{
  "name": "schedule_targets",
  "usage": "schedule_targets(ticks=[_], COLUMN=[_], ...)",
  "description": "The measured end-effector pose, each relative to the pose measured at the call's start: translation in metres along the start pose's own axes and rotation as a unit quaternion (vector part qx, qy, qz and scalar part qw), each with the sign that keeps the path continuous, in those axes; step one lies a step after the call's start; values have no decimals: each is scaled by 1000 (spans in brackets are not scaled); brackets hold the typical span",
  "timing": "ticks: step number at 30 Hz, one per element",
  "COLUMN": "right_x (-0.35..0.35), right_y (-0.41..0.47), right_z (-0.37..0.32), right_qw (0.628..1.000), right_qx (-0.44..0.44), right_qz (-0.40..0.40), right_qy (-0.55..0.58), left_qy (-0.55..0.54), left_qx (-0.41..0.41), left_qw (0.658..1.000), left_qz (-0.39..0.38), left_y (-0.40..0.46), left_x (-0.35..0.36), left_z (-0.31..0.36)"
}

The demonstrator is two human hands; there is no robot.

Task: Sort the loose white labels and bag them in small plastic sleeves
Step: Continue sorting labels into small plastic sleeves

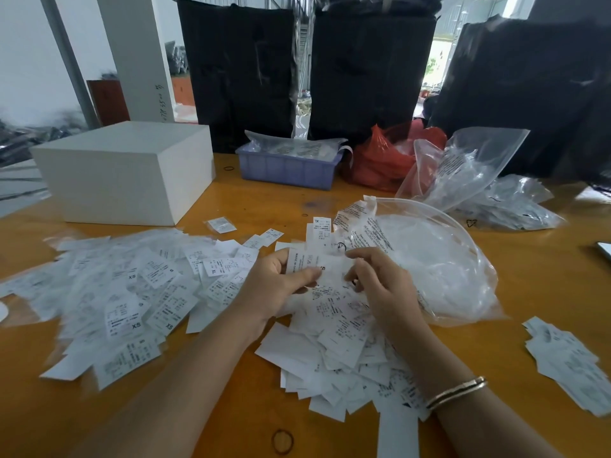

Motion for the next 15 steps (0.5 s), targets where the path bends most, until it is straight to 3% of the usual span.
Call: schedule_targets(ticks=[3,7,15], right_x=[10,5,12], right_y=[0,4,-1], right_z=[2,5,1], right_qw=[998,998,997], right_qx=[22,39,1], right_qz=[-55,-42,-63], right_qy=[-30,-22,-53], left_qy=[27,4,25], left_qx=[12,-5,-5], left_qw=[999,999,1000], left_qz=[-14,-38,15], left_y=[-3,-3,-2], left_x=[3,6,0], left_z=[0,1,-1])
Point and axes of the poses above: each hand's wrist, its own y-axis towards the middle knuckle, its own x-axis out of the palm, z = x × y, the point moved 6 cm from there along y, towards the middle knuckle, and after that the axes turned 5 degrees about x, right-handed, at the moved point
